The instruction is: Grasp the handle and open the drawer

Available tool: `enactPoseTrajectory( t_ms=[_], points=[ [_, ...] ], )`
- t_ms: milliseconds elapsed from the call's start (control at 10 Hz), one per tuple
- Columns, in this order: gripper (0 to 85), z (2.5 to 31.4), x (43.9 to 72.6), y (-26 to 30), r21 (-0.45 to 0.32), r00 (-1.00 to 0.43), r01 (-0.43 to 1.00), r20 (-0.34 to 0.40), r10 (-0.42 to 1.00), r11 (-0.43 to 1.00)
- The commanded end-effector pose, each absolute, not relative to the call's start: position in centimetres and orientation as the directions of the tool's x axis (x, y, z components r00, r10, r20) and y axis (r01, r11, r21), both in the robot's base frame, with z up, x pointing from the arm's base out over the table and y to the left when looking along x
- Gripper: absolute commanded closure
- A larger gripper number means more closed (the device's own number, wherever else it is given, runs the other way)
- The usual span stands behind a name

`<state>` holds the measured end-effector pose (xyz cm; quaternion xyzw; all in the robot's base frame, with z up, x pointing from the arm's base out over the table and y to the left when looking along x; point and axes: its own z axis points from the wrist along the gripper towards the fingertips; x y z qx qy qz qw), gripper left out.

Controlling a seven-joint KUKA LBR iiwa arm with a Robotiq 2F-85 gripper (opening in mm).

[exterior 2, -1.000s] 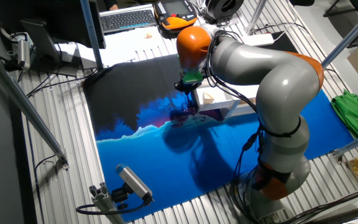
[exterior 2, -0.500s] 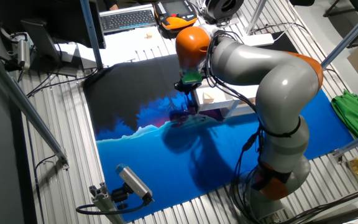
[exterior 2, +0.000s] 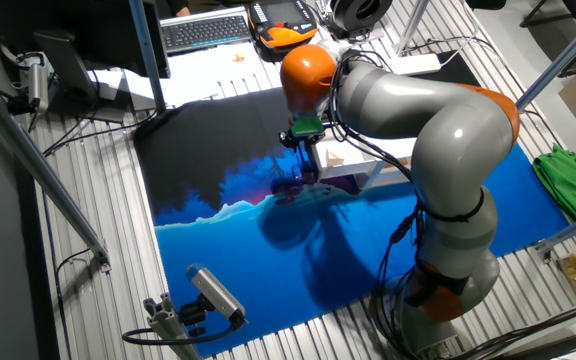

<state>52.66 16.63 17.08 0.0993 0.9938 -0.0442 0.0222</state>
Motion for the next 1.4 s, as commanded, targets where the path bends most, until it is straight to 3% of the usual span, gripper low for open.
enactPoseTrajectory(
  t_ms=[0,700,800,1000,1100,1300],
  points=[
    [51.0,17.2,52.6,16.6,-0.081,-0.979,0.2,-0.052,0.196,0.977],
    [51.0,19.8,52.3,17.4,-0.058,-0.979,0.205,-0.032,0.203,0.977],
    [68.0,20.2,52.2,17.4,-0.052,-0.979,0.202,-0.03,0.2,0.978],
    [68.0,21.0,51.8,17.4,-0.038,-0.981,0.194,-0.02,0.193,0.98],
    [85.0,21.3,51.7,17.4,-0.016,-0.981,0.195,-0.013,0.195,0.981],
    [85.0,21.8,51.4,17.3,-0.007,-0.981,0.196,-0.005,0.196,0.981]
  ],
)
